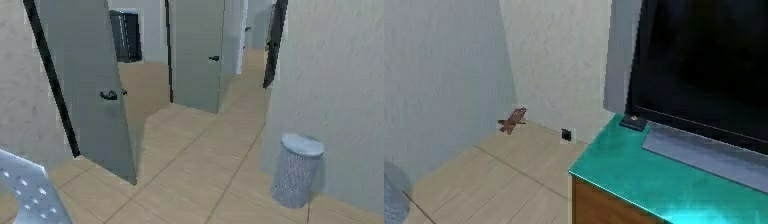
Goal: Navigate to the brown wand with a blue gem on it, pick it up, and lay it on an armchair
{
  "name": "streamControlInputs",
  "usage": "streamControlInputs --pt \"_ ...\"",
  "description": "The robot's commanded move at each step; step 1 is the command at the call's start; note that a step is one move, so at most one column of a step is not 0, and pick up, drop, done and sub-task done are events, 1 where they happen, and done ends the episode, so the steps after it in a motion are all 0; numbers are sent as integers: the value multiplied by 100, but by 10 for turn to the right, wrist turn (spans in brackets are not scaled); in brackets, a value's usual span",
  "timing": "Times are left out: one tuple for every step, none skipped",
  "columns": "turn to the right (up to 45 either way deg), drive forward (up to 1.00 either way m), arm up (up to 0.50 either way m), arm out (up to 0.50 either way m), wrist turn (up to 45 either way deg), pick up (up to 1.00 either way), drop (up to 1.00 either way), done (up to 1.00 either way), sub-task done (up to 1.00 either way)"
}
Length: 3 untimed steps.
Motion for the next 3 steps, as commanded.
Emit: streamControlInputs --pt "0 100 0 0 0 0 0 0 0" --pt "-90 0 0 0 0 0 0 0 0" --pt "0 30 0 0 0 0 0 0 0"
